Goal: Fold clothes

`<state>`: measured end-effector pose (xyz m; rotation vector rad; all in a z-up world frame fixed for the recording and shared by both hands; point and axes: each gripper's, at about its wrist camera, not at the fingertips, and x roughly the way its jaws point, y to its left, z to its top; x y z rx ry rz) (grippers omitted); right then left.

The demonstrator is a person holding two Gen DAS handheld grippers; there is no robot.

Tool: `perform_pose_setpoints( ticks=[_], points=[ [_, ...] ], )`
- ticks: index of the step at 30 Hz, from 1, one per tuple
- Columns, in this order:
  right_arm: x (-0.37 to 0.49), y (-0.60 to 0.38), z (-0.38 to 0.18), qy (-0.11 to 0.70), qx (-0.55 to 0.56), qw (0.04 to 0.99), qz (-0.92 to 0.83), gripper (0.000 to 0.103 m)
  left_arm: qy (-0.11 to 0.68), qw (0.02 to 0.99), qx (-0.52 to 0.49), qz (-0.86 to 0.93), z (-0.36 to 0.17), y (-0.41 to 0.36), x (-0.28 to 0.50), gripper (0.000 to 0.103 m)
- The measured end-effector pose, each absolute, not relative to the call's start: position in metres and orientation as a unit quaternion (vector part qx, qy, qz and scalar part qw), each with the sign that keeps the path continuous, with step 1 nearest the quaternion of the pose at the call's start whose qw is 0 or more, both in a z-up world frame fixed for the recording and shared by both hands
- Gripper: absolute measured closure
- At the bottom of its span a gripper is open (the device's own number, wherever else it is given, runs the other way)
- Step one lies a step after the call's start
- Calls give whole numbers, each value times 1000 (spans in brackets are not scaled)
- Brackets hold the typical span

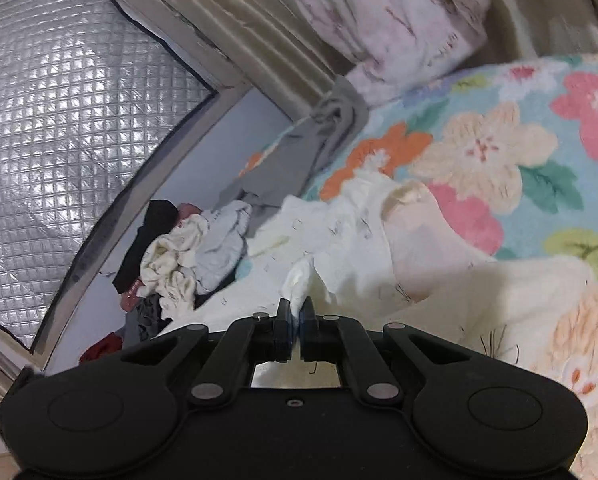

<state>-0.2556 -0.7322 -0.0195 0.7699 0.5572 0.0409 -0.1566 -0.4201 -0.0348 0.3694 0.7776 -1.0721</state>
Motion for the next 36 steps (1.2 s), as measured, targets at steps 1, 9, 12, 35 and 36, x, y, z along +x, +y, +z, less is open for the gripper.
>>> perform_pose_setpoints(
  ticks=[1, 9, 12, 35, 36],
  points=[
    [-257, -734, -20, 266, 373, 889, 21, 98, 371, 773, 179, -483, -38, -411, -160, 59],
    [-272, -755, -24, 257, 398, 880, 12, 98, 425, 772, 195, -431, -45, -327, -234, 53],
    [-273, -752, -20, 254, 407, 877, 22, 98, 449, 768, 173, -423, -48, -313, -239, 51],
    [-300, -761, -7, 239, 401, 884, 23, 98, 432, 755, 274, -410, -66, -299, -270, 87],
    [-298, -760, -9, 243, 400, 883, 23, 98, 425, 760, 277, -405, -63, -300, -268, 87]
  ],
)
